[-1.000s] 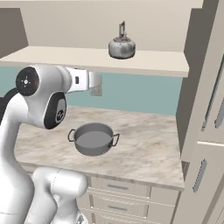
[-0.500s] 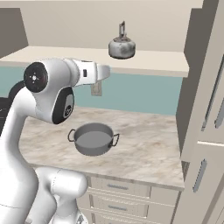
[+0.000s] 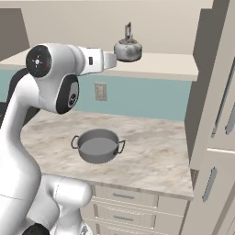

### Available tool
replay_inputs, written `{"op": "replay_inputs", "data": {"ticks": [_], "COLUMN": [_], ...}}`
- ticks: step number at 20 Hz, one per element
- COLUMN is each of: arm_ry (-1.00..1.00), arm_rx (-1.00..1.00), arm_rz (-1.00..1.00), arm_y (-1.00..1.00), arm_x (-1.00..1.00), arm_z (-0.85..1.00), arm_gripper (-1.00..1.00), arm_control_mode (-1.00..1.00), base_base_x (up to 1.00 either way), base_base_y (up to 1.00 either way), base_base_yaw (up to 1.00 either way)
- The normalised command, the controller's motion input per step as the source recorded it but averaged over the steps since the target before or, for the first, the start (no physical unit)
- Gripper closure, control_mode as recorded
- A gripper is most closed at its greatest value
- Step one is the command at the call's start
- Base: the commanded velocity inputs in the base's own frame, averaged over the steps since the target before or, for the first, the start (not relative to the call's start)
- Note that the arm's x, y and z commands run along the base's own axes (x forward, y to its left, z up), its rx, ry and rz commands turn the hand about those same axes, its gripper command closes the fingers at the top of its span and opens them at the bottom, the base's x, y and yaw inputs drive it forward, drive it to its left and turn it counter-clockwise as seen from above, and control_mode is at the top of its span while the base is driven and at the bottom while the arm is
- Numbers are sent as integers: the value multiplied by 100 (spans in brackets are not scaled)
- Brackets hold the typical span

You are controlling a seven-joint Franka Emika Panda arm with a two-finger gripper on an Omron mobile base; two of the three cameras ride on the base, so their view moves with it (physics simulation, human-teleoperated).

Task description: Pick the kettle from the cabinet and place it on a stove burner. Then pick the pot from the counter and place it on another stove burner. Finally, turn both burners on.

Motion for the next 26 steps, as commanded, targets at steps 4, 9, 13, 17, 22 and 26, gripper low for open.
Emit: {"op": "replay_inputs", "data": {"ticks": [4, 9, 13, 17, 22, 26], "arm_ry": [-2, -1, -3, -8, -8, -3], "arm_rx": [0, 0, 0, 0, -1, 0], "arm_rz": [0, 0, 0, 0, 0, 0], "arm_y": [0, 0, 0, 0, 0, 0], "arm_x": [8, 5, 9, 12, 12, 10], "arm_z": [10, 9, 6, 0, 0, 0], "arm_gripper": [-100, -100, -100, -100, -100, -100], "arm_control_mode": [-100, -100, -100, -100, -100, -100], "base_base_x": [0, 0, 0, 0, 0, 0], "base_base_y": [0, 0, 0, 0, 0, 0], "base_base_yaw": [0, 0, 0, 0, 0, 0]}}
